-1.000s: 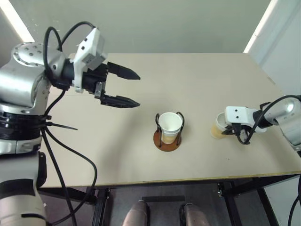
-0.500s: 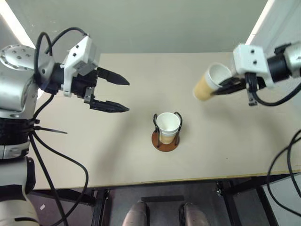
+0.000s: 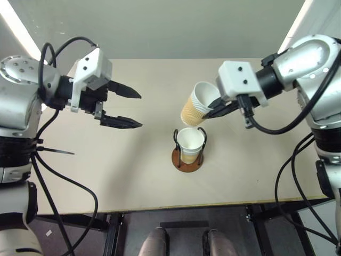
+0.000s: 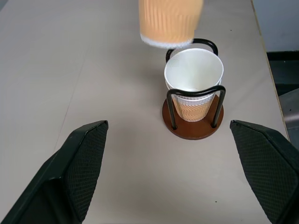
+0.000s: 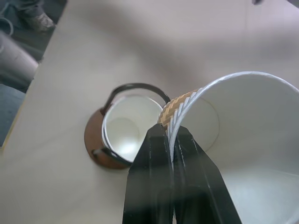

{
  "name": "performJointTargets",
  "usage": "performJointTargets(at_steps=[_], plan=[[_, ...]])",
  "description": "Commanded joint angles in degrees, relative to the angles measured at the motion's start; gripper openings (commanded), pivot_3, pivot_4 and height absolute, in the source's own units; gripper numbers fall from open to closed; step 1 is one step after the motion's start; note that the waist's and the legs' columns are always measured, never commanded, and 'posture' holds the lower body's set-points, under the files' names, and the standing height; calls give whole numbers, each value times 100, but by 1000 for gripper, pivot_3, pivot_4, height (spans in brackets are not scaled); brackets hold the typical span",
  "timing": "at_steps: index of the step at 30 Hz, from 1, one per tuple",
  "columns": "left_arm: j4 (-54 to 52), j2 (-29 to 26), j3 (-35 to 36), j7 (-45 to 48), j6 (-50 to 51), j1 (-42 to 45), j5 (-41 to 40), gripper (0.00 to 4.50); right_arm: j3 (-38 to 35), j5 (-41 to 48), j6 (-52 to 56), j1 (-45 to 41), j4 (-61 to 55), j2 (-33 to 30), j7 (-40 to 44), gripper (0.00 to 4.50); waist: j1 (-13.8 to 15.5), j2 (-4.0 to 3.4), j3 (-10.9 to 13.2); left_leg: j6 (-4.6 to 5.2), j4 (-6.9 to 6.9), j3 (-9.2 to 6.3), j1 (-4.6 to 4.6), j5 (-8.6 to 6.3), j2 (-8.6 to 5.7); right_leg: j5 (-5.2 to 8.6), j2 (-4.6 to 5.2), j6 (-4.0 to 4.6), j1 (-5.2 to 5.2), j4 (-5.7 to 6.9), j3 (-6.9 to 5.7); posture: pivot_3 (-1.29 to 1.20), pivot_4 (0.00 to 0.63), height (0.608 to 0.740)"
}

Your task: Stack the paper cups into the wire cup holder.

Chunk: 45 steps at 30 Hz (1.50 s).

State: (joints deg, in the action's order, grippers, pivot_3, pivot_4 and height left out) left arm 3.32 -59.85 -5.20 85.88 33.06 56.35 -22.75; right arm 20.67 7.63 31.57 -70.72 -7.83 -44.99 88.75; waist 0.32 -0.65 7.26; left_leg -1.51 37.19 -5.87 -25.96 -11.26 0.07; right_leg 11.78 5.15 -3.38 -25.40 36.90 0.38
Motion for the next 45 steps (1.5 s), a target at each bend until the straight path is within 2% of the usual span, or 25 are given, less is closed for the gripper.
performJointTargets(at_steps=[1, 14, 31, 35, 39, 41, 45], plan=[[-46, -79, 169, -22, -104, 40, 38, 4500, 17, -12, -116, 4, -286, 16, -47, 9, 0, 0, 0, 0, -1, -2, 0, 0, 0, 0, 0, 0, 0, 0, -1, 0, 150, 740], [67, 32, 70, 17, -176, 164, 117, 4500, 360, -355, -422, 514, -412, 18, -110, 9, -4, 1, -1, 1, -3, -3, 4, 0, 4, -3, 0, 7, -1, 7, -5, 0, 150, 740], [163, 43, 60, 40, -291, 190, 249, 4500, 625, -601, -565, 551, -490, 181, -102, 9, -5, 1, -1, 1, -3, -3, 5, 1, 6, -5, -1, 9, -1, 7, -8, 0, 150, 740], [169, 40, 43, 35, -311, 197, 279, 4500, 649, -655, -608, 512, -449, 253, -103, 917, -6, 1, -1, 3, -3, -3, 5, 0, 6, -6, -1, 10, 0, 8, -9, 0, 150, 740], [154, 31, 34, 32, -331, 165, 312, 4500, 626, -646, -630, 472, -421, 305, -77, 2400, -6, 1, -1, 3, -2, -3, 5, 0, 6, -7, -1, 12, 0, 7, -9, 0, 150, 740], [148, 36, 36, 24, -323, 162, 319, 4500, 589, -623, -609, 439, -378, 348, -100, 3003, -7, 1, -1, 3, -2, -4, 5, 0, 6, -7, -1, 12, -1, 8, -9, 0, 150, 740], [144, 98, 62, -96, -228, 163, 306, 4500, 317, -418, -245, 298, -213, 626, -387, 4481, -14, 1, -1, 3, -3, -3, 8, 1, 7, -8, -1, 14, -2, 11, -9, 0, 150, 740]])
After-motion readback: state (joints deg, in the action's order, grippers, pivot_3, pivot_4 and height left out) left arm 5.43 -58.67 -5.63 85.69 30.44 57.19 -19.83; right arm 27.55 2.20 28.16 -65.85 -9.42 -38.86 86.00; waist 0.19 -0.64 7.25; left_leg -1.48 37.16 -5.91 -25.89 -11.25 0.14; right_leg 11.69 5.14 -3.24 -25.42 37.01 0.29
